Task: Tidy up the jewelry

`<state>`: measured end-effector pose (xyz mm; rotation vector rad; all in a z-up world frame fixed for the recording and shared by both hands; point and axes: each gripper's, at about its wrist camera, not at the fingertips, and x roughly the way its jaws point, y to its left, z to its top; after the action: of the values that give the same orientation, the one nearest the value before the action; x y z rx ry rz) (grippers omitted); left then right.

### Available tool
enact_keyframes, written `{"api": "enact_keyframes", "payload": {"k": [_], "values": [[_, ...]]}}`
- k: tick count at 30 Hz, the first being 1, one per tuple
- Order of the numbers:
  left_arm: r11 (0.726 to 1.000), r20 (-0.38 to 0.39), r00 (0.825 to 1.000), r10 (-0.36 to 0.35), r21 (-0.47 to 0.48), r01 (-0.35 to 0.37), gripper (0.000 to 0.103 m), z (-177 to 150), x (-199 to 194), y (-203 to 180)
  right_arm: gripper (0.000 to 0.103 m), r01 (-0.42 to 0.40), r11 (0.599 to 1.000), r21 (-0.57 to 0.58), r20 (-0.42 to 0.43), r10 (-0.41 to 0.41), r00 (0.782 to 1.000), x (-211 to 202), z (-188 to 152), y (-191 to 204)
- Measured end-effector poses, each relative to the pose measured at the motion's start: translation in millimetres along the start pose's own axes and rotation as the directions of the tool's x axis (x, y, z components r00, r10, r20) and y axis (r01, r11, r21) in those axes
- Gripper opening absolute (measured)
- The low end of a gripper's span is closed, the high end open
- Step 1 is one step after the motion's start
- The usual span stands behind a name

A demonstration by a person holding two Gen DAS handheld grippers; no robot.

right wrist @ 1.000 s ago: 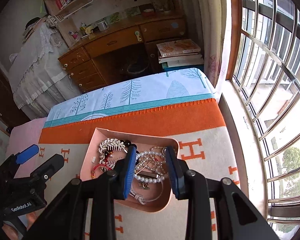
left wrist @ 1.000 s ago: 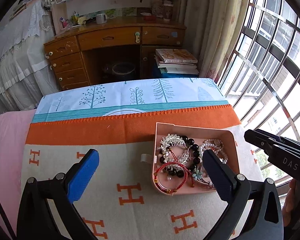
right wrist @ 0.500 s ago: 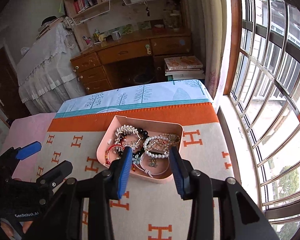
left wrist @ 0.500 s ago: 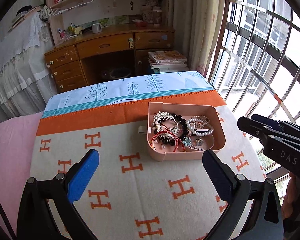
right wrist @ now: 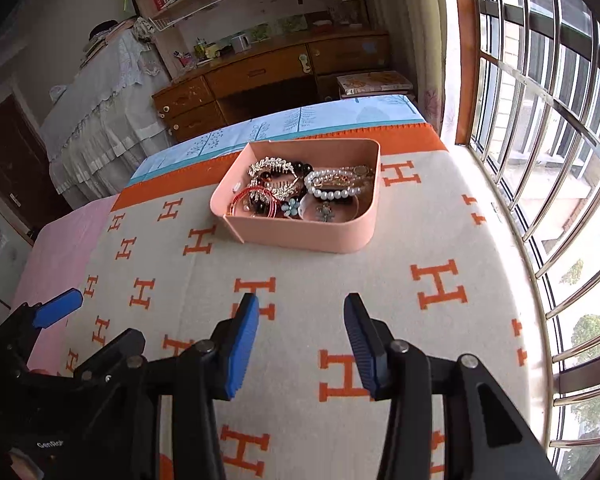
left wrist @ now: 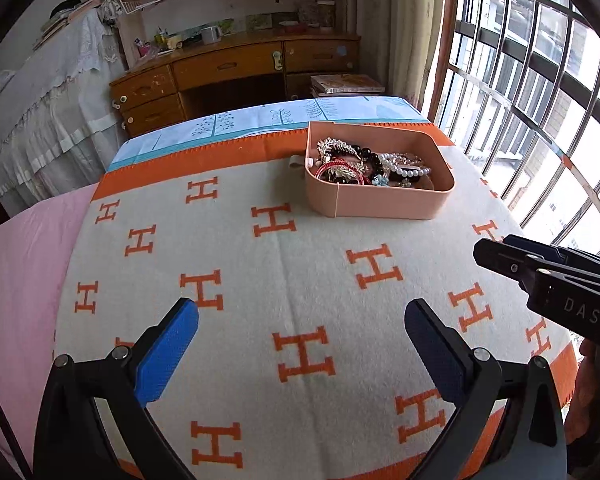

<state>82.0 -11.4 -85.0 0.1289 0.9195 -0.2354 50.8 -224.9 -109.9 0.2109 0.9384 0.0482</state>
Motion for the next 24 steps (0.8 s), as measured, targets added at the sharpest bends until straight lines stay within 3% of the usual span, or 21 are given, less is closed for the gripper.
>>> {"api": "enact_keyframes", "payload": {"k": [7, 14, 24], "values": [[0.996, 0.028, 0.999, 0.042, -0.08, -0.04, 0.102, -22.1, -25.0, 3.3, 0.045, -0.048, 0.999, -0.022, 0.044, 0.049, 0.998, -26.1, -27.1, 15.1], [0.984, 0.101, 0.987, 0.126, -0.136, -0.112, 0.102, -28.0, -49.9, 9.9, 0.045, -0.039, 0.997, -0.059, 0.109, 0.046, 0.993, -45.1, -35.5, 22.1], [0.977, 0.121, 0.981, 0.151, -0.168, -0.13, 0.102, -30.7, -60.4, 13.2, 0.046, -0.055, 0.991, -0.124, 0.156, 0.074, 0.985, -59.2, -41.3, 38.6]]}}
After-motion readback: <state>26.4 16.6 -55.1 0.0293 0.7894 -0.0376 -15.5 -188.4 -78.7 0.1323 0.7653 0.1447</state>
